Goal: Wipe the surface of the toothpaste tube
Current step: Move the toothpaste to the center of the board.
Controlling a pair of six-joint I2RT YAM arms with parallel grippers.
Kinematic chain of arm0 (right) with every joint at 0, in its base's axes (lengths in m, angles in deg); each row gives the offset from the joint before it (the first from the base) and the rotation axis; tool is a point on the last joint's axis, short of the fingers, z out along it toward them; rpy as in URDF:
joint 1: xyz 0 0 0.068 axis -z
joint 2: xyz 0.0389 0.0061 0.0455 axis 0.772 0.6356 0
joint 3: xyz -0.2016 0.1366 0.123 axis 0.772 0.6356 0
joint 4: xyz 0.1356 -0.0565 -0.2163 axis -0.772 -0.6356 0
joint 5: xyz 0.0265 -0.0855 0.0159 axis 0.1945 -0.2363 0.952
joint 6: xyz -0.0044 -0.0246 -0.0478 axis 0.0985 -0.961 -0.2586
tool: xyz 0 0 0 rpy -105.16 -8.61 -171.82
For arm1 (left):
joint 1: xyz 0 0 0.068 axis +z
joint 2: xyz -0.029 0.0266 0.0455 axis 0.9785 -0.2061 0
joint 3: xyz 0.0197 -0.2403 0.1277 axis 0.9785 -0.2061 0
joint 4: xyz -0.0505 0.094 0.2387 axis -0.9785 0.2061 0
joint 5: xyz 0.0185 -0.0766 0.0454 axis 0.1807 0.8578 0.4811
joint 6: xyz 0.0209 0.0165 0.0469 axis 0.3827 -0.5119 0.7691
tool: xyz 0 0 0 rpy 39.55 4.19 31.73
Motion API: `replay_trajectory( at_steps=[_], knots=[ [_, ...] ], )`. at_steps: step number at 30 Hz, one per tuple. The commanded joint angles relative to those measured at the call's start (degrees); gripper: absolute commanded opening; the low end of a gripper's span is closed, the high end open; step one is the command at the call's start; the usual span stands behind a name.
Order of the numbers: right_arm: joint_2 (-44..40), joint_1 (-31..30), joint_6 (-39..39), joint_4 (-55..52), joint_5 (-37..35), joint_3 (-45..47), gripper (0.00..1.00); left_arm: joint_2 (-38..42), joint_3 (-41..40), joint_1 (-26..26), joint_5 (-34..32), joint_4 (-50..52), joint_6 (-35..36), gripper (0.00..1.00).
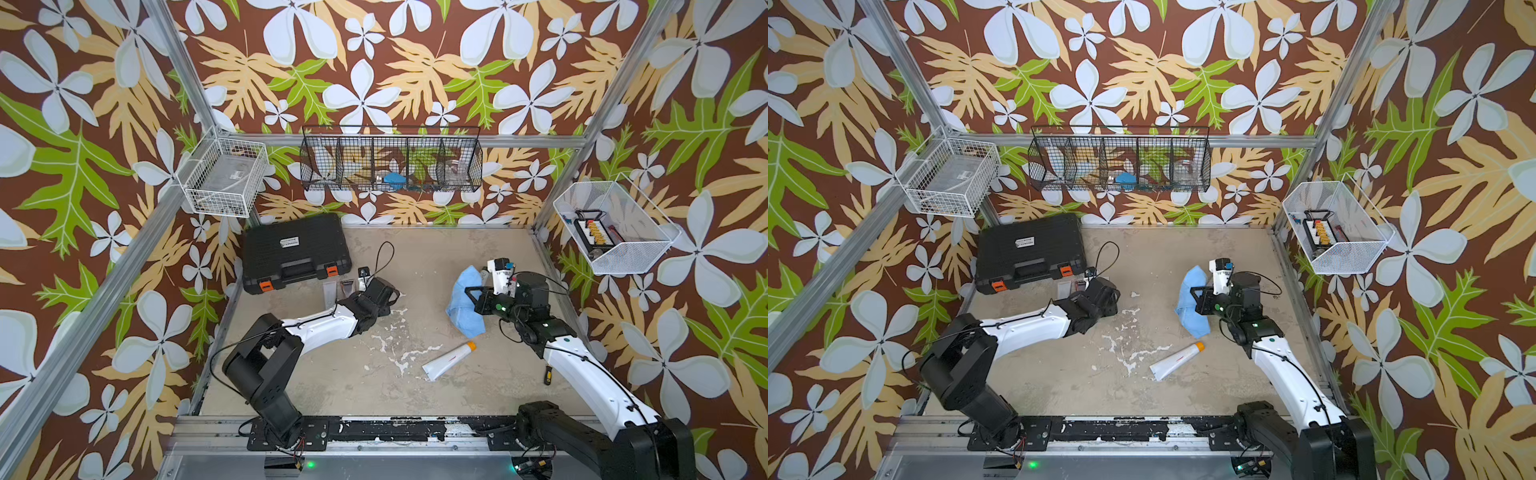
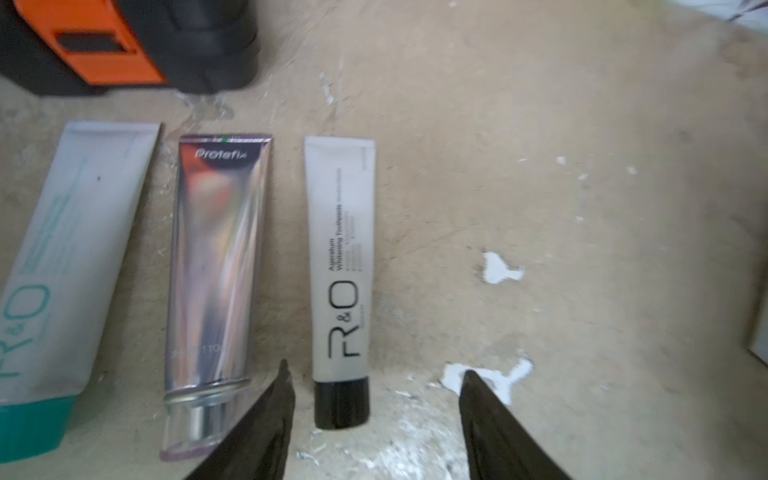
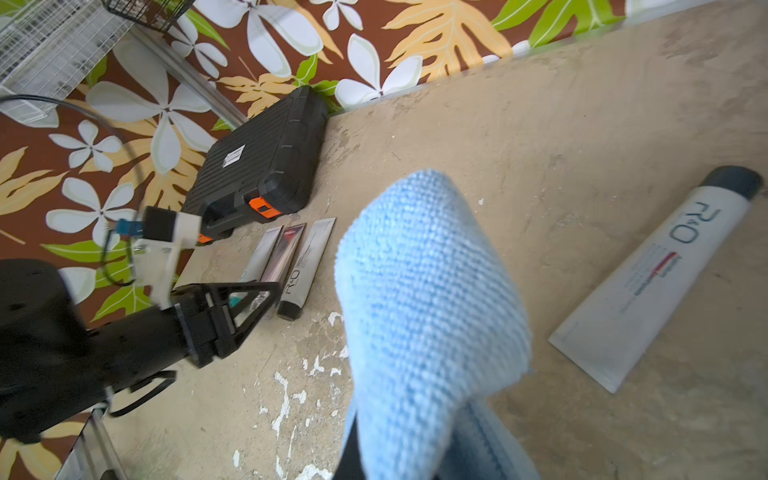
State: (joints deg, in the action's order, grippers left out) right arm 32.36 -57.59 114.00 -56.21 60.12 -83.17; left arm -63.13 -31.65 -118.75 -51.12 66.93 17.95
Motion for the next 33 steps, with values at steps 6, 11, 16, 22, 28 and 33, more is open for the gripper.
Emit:
replay_trajectory(
  at_steps=[6,11,16,22,28,33],
  knots=[
    [-4.48,7.87,5.34,1.48,-5.56,3.18,0.0,4.84,2.27,-7.77,15.16,-3.8,17.93,0.73],
    [-8.02,11.56,6.51,2.19,-7.04,4.22,0.0,-0.04,5.74,-15.56,18.34,-3.26,24.88,0.72],
    [-9.17,13.88,6.8,1.86,-8.5,3.4,0.0,-5.73,9.4,-21.87,19.96,-3.39,27.79,0.75],
    [-8.8,15.74,6.8,1.5,-7.22,2.3,0.0,-13.72,14.67,-26.03,20.52,-3.74,28.99,0.78],
    [-9.63,16.0,6.15,1.15,-8.6,2.16,0.0,-20.6,18.9,-27.08,21.22,-4.58,29.08,0.79],
    [-10.54,16.38,5.66,0.97,-9.08,1.87,0.0,-25.93,22.95,-28.07,15.59,-2.77,29.52,0.78]
  ],
)
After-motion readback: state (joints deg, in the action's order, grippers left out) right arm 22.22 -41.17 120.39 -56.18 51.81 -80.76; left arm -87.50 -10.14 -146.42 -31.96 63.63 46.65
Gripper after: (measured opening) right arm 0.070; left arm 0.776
